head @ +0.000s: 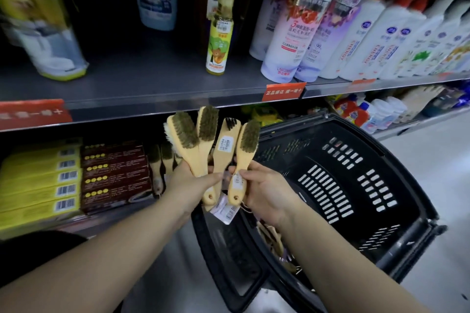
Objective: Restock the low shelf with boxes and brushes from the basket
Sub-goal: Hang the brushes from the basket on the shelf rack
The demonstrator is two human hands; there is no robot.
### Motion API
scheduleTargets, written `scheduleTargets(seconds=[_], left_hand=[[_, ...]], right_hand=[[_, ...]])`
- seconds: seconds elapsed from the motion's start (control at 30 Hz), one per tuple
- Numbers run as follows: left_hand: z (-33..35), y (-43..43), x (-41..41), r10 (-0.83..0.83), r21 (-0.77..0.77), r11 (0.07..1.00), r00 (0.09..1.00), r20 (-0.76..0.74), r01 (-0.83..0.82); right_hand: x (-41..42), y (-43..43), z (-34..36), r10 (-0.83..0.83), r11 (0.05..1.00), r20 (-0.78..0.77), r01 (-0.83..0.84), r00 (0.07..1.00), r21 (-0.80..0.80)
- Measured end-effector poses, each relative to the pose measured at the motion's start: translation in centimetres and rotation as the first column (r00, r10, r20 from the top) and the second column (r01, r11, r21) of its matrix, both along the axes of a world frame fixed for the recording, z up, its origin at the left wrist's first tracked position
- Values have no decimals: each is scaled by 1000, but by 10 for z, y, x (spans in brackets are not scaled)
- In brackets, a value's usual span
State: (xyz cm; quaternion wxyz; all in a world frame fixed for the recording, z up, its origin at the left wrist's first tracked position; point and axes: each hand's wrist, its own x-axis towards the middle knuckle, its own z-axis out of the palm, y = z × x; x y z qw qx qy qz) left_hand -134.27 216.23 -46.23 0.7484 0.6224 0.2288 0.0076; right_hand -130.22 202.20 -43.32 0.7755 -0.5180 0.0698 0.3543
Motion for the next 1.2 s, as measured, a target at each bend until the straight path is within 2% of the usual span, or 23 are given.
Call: scheduleTargets(seconds=[0.07,0.13,0.23,0.3,0.37,0.43,0.53,0.63,0.7,0.77,0.83,0.97,1.1,1.17,1.2], left_hand=[[-2,-4,-3,37,13,999,999,0,-37],[-4,-6,-7,101,27,995,995,-21,-100],[-7,-3,-10,196,3,981,979,-46,-196],[-8,1,-11,236,-70,968,969,-76,-242],[-8,3,-12,269,-148,948,957,-105,-283],[-8,2,-14,271,-217,932,956,-114,-290],[-9,-2,-17,261,-273,919,958,-116,-283],[-13,-11,-21,242,-313,910,962,-126,-270],[-15,-22,-26,211,-347,905,968,-132,-245],[-16,-33,-31,190,-396,889,973,-133,-228],[-19,-37,-33,190,-395,889,971,-144,-232],[-22,-25,-28,282,-285,903,944,-172,-322],[-25,-3,-18,380,-174,891,898,-223,-420],[-27,8,-10,363,-129,903,888,-284,-410],[-28,14,-4,335,-124,913,889,-313,-388]], right_hand=[[-1,4,-5,-51,995,17,52,999,-84],[-2,8,-11,-73,953,104,100,992,-284],[1,19,-13,78,785,326,144,942,-603],[9,31,-10,185,713,457,201,870,-671],[19,44,-7,262,695,511,207,819,-688],[29,50,-5,389,632,495,166,777,-757],[39,47,-7,608,442,410,139,680,-886],[40,37,-4,726,298,352,192,591,-935],[40,26,-5,811,210,309,245,497,-946],[38,13,-8,847,167,290,294,445,-941],[36,0,-13,866,109,262,351,427,-930],[33,-21,-18,852,69,274,423,446,-903],[33,-22,-19,850,-32,258,534,460,-845],[36,-7,-20,802,4,308,511,512,-859],[39,3,-22,747,62,331,437,576,-898]])
